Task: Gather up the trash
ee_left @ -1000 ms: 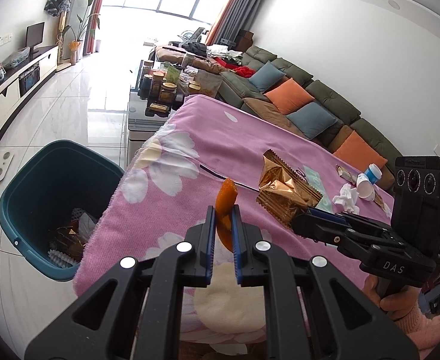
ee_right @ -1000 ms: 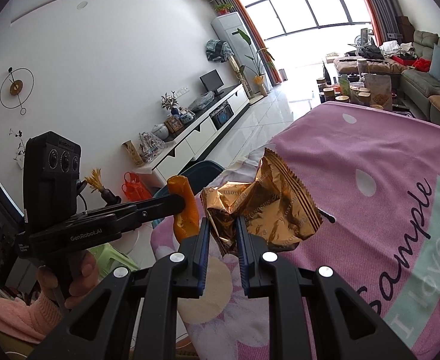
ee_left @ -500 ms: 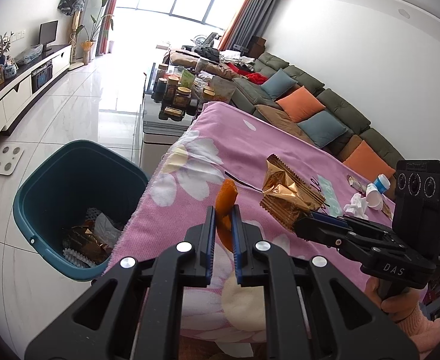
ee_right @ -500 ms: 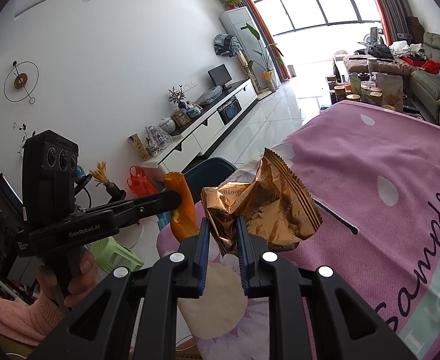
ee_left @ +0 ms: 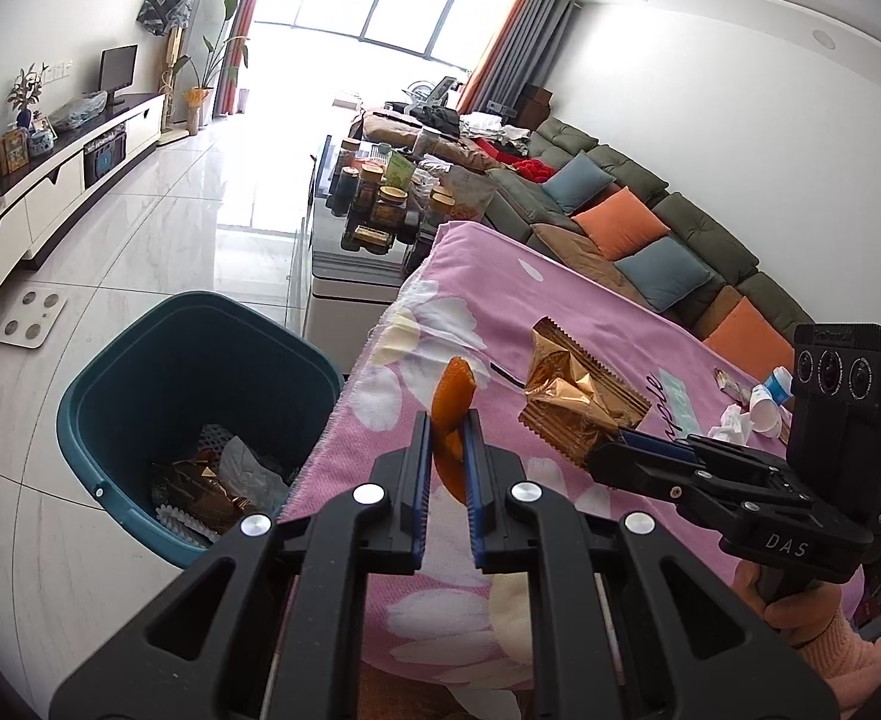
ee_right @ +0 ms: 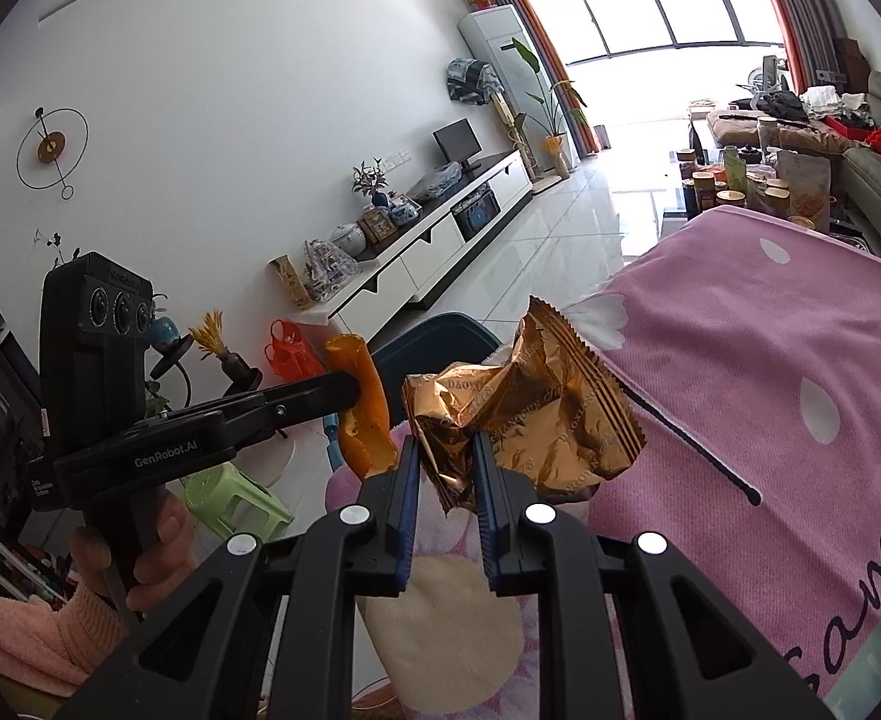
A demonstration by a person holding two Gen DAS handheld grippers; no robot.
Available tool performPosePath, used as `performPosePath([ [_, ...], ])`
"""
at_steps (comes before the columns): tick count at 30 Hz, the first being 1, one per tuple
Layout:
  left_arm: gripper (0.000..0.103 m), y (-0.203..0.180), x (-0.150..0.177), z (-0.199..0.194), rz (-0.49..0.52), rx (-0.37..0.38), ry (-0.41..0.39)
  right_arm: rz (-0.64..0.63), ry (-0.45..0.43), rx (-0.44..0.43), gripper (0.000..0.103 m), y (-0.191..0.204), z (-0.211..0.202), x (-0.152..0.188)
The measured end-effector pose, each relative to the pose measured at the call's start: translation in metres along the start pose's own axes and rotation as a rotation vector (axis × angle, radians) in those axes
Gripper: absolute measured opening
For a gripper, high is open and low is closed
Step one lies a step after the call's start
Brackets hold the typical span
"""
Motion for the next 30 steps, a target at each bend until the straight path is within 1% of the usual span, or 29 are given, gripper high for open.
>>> performPosePath([
  [17, 0.011, 0.018, -0.004, -0.006, -0.015, -0.059, -0.023, -0.035, 0.022, -0.029, 0.016, 0.004, 0.020, -0.005],
  [30, 0.011, 0.037, -0.011, -0.011, -0.038, -0.119, -0.042, -0.090, 0.041, -0.051, 0.016, 0.022, 0.037, -0.018],
])
Point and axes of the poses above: each gripper's, at about its wrist camera, not at the fingertips, and z roughly the way its jaws point, y to its left, x to its underside, the point moved 1 cm from there along z, roughly the way its jaws point, and after that the axes turned 3 degrees about -y, right-handed, at the moved point
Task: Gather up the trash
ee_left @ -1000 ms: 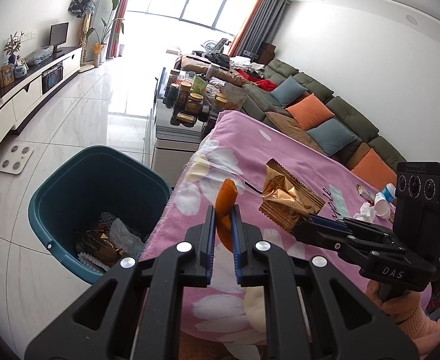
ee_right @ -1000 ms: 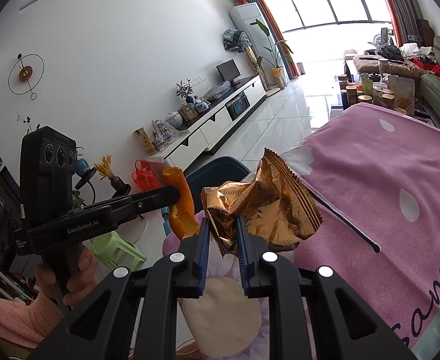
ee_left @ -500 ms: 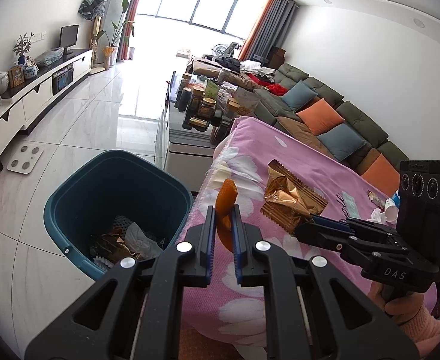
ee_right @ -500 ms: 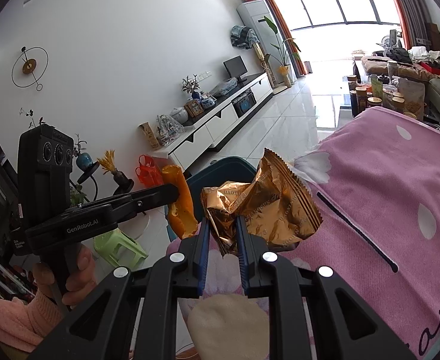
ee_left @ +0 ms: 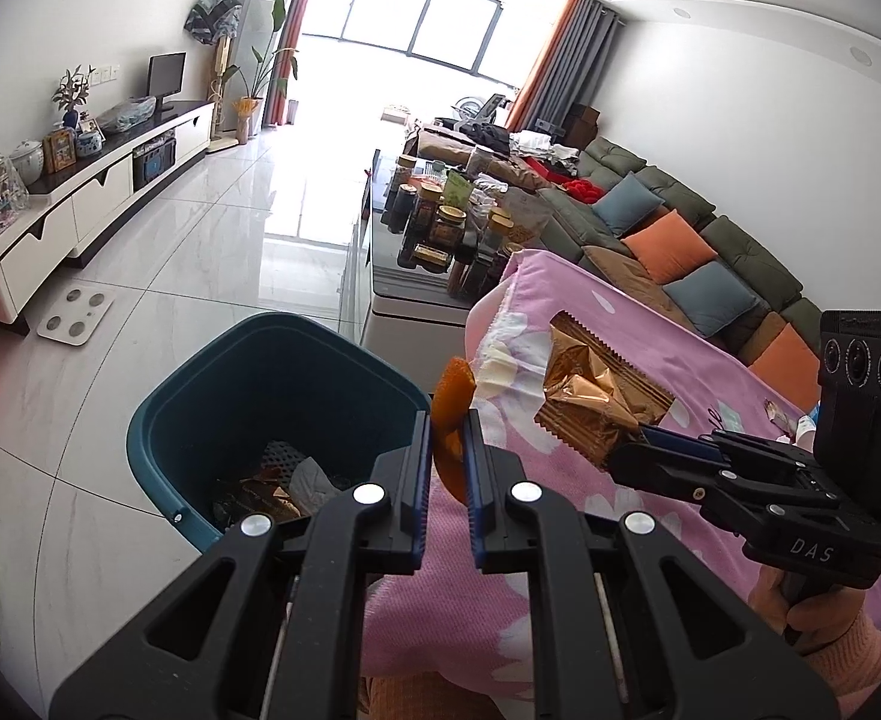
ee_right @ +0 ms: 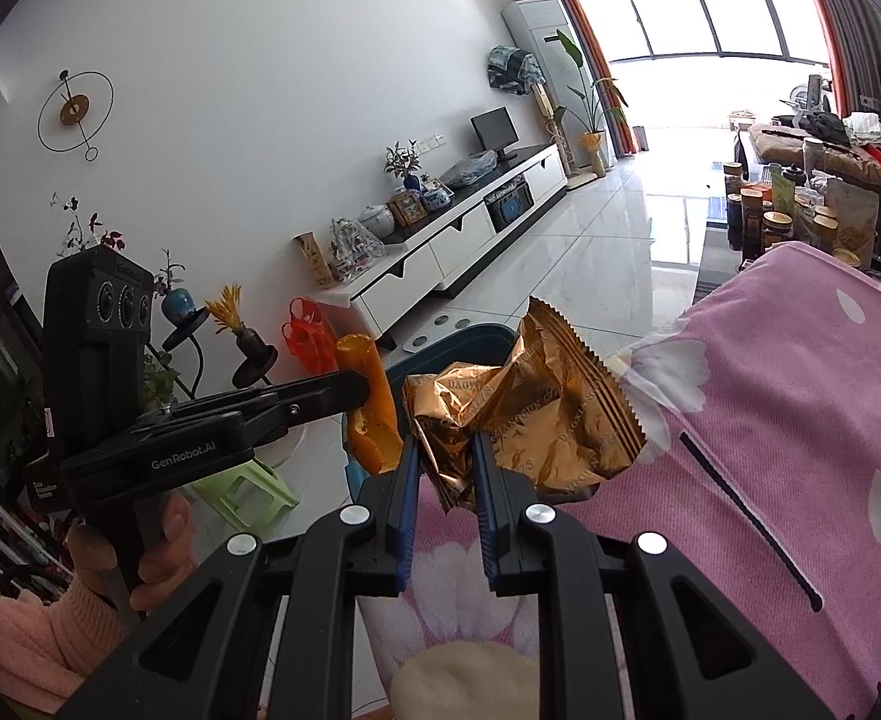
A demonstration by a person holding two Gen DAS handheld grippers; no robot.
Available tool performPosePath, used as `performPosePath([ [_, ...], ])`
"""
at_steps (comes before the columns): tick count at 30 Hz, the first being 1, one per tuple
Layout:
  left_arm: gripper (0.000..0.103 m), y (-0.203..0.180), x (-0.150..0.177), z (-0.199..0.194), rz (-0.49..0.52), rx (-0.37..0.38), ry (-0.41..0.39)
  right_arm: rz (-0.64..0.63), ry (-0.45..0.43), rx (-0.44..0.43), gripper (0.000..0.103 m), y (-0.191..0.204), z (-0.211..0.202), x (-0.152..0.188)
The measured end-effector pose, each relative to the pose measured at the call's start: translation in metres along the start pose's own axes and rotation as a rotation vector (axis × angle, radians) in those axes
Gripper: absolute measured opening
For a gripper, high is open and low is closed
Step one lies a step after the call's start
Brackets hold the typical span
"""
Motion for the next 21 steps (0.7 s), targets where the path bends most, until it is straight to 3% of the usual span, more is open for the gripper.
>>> performPosePath([
  [21, 0.011, 0.036, -0.003, 0.003, -0.053, -0.110, -0.010, -0.035, 0.072, -0.059, 0.016, 0.015, 0.048, -0.025],
])
Point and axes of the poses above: each gripper's, at about its wrist camera, not at the fingertips, and z roughly the way its jaws point, y to its left, x to its underside, the point moved 1 cm from there along z, roughly the way its jaws point, and after that the axes turned 3 degrees about -y, right-handed, at the moved point
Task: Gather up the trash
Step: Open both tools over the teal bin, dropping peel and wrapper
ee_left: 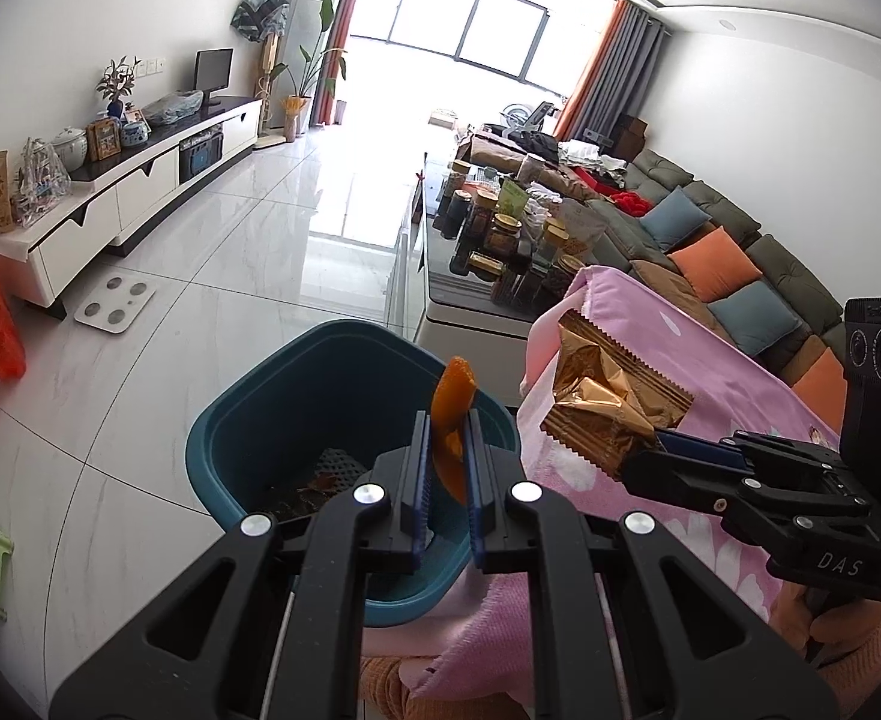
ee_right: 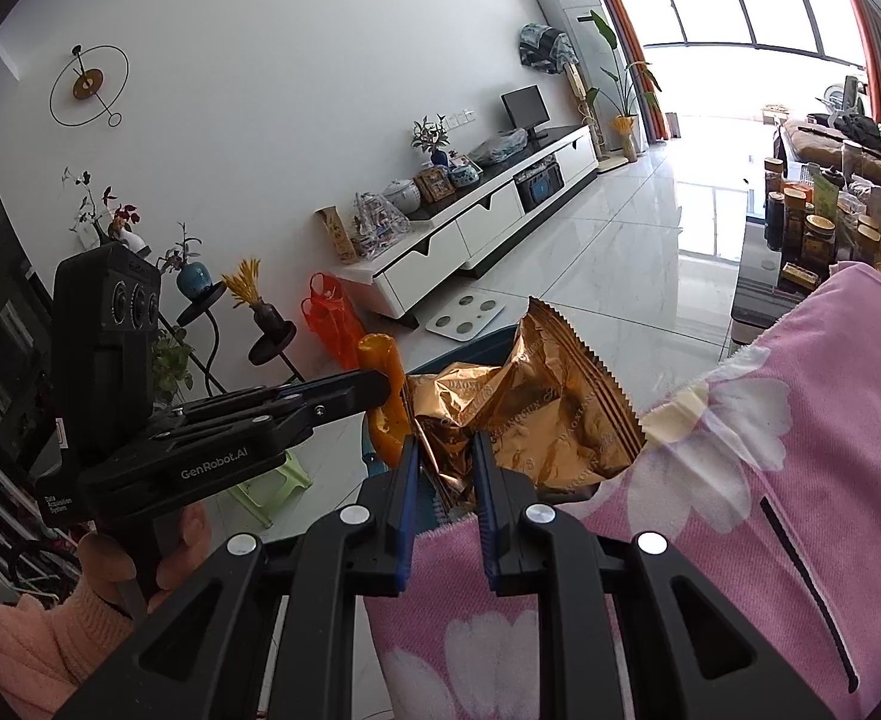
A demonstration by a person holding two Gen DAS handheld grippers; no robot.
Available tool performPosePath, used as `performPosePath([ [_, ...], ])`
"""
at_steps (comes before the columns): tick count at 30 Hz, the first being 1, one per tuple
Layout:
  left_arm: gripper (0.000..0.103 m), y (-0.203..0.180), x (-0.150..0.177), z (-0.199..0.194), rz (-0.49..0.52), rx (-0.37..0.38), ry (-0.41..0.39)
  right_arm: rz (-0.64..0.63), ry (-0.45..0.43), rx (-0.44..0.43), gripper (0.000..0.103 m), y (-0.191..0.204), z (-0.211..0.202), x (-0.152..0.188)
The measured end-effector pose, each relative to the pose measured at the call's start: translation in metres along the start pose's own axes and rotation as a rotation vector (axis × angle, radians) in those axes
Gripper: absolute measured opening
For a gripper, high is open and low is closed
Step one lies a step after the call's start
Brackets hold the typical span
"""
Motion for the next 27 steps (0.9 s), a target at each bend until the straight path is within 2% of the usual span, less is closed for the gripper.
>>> performPosePath([
  [9, 0.011, 0.020, -0.003, 0.017, -0.013, -0.056, 0.016, -0.004, 0.069, -0.021, 0.016, 0.001, 0.039, -0.012],
  [19, 0.012, 0.047, 0.002, 0.059, -0.051, -0.110, 0.076, 0.021, 0.170, -0.001, 0.016, -0.009, 0.093, -0.017],
  [21, 0.012, 0.050, 0.005, 0.070, -0.053, -0.118, 0.087, 0.042, 0.189, -0.004, 0.019, -0.010, 0.100, -0.019],
  [24, 0.014, 0.055, 0.009, 0.082, -0.070, -0.117, 0.111, 0.040, 0.191, 0.024, 0.031, -0.009, 0.103, -0.023],
  [27, 0.016, 0.058, 0.011, 0.092, -0.080, -0.120, 0.119, 0.051, 0.194, 0.035, 0.032, -0.012, 0.106, -0.022],
])
Point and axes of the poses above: each gripper's, at about its wrist camera, not at the fingertips, and z roughly the way its jaws point, y to its left, x to its underside, the point moved 1 cm from there along z, roughly the way its jaws point, and after that the axes turned 3 degrees about -y, right-handed, at the moved point
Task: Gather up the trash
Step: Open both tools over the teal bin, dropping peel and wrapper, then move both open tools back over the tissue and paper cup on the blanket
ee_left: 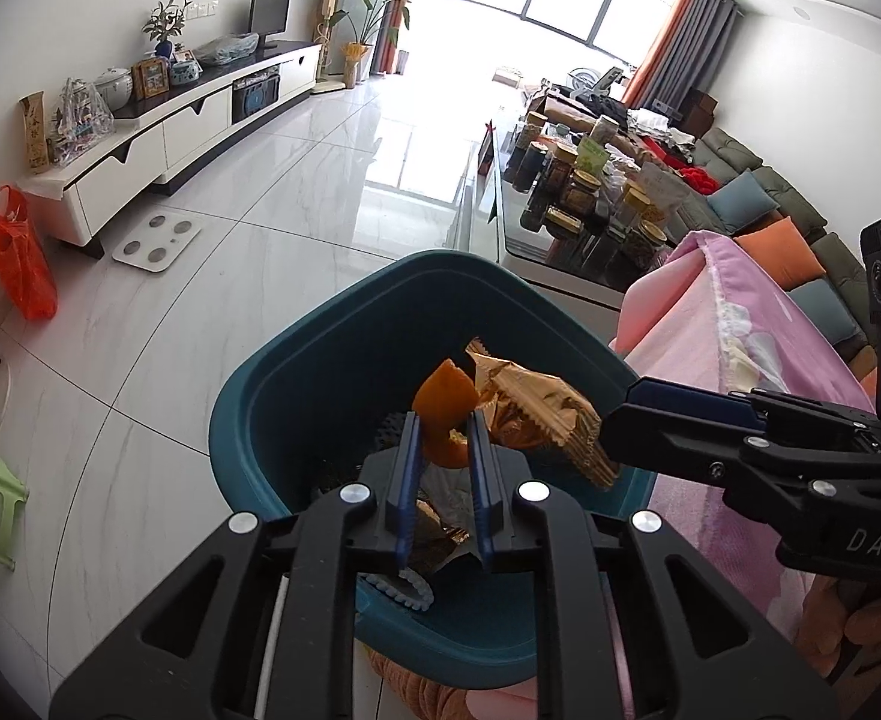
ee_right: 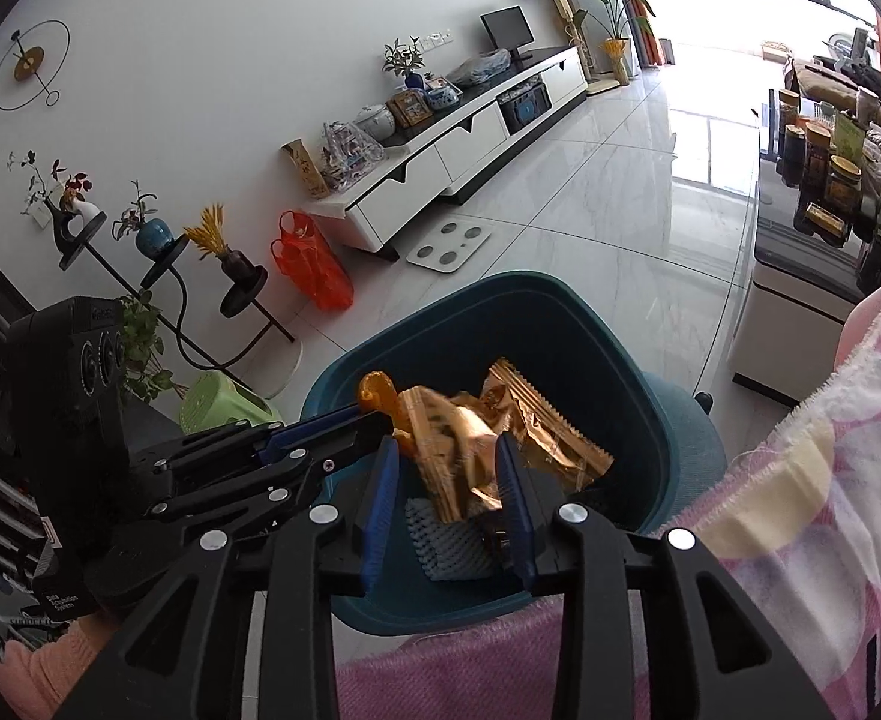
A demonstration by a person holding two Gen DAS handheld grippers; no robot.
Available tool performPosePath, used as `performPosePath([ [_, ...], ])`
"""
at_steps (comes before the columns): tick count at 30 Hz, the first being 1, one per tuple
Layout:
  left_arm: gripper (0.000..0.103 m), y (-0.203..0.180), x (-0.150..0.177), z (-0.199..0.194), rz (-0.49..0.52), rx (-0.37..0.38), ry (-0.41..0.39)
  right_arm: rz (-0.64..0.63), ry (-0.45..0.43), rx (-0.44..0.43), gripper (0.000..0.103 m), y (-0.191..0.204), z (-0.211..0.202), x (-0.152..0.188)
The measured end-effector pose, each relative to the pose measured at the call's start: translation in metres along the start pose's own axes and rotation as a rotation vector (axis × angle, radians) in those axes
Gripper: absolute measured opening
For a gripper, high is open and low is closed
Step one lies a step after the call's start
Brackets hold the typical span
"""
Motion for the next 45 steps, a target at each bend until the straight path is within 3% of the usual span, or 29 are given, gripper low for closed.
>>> performPosePath([
  [3, 0.026, 0.000, -0.001, 0.005, -0.002, 0.004, -0.003, 0.013, -0.004, 0.004, 0.032, -0.004, -0.002, 0.003],
  [7, 0.027, -0.001, -0.001, -0.002, -0.001, 0.010, -0.014, 0.026, -0.027, 0.012, 0.032, -0.009, -0.017, 0.009],
  [12, 0.039, -0.022, 0.002, -0.030, 0.066, 0.051, -0.075, 0.022, -0.105, 0.030, 0.035, -0.013, -0.062, 0.028],
  [15, 0.041, -0.044, 0.004, -0.051, 0.116, 0.113, -0.105, 0.034, -0.160, 0.050, 0.038, -0.019, -0.095, 0.043],
  [23, 0.045, -0.137, 0.023, -0.080, 0.269, 0.321, -0.116, 0.098, -0.314, 0.160, 0.040, -0.042, -0.192, 0.101],
  [33, 0.045, -0.268, 0.066, -0.070, 0.445, 0.539, -0.005, 0.277, -0.439, 0.399, 0.043, -0.101, -0.296, 0.188],
  [45, 0.046, -0.406, 0.119, -0.042, 0.643, 0.648, 0.130, 0.535, -0.538, 0.707, 0.051, -0.207, -0.403, 0.271],
])
Point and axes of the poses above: each gripper's, at about its wrist camera, not at the fingertips, and z roughly the way its jaws point, y to its left, x to its underside, the point moved 1 cm from there along z, roughly the way its jaws point, and after that the axes turned 3 degrees about -y, right-handed, at the moved point
